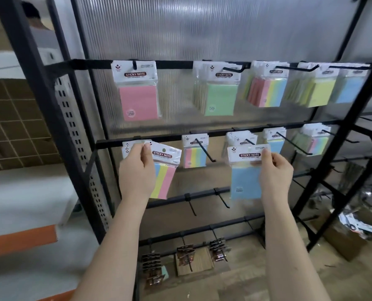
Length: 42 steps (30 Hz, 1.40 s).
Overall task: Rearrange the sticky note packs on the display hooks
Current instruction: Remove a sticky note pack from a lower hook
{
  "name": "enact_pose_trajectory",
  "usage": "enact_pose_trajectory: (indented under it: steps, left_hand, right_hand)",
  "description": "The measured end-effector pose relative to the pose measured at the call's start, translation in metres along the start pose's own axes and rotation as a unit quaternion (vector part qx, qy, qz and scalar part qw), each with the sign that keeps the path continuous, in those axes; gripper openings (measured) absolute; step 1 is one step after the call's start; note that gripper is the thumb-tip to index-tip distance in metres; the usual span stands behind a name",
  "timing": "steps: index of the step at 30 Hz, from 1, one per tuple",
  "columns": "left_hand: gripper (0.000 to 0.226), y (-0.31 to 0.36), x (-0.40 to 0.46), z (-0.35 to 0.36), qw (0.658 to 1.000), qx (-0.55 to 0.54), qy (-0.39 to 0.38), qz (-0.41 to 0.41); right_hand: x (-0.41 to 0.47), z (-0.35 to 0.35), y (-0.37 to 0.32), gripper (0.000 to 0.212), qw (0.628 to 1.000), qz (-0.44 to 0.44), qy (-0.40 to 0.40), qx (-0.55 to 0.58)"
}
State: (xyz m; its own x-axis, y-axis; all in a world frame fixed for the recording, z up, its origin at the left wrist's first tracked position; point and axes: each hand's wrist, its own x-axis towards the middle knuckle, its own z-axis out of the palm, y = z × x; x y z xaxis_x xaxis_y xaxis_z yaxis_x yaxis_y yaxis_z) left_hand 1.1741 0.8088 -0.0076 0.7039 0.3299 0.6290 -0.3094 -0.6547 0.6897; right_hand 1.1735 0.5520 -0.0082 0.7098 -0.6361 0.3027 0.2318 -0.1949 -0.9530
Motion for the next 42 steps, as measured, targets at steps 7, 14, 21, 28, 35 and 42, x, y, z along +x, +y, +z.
enact_pose_trajectory:
  steps: [7,14,21,28,35,42]
  left_hand:
    - [0.039,0.058,-0.007,0.057,0.997,-0.067,0.006,0.035]
    - [0.038,0.13,-0.02,0.14,0.989,-0.134,0.044,0.034]
    - [0.033,0.216,-0.032,0.2,0.98,-0.179,0.087,0.025]
    - [0.032,0.276,-0.017,0.224,0.974,-0.187,0.119,0.055]
    - [0.037,0.3,0.017,0.24,0.964,-0.218,0.137,0.072]
    - [0.024,0.296,0.045,0.254,0.966,-0.208,0.14,0.056]
  right_hand:
    - [0.056,-0.052,-0.002,0.034,0.994,0.014,0.036,0.099]
    - [0.136,-0.118,0.007,0.034,0.994,-0.01,0.008,0.11]
    - [0.2,-0.182,0.01,0.038,0.994,-0.03,-0.051,0.089]
    - [0.225,-0.203,0.015,0.044,0.99,-0.014,-0.094,0.108]
    - [0.231,-0.198,0.02,0.043,0.989,-0.024,-0.094,0.109]
    - [0.235,-0.184,0.021,0.045,0.987,-0.034,-0.095,0.122]
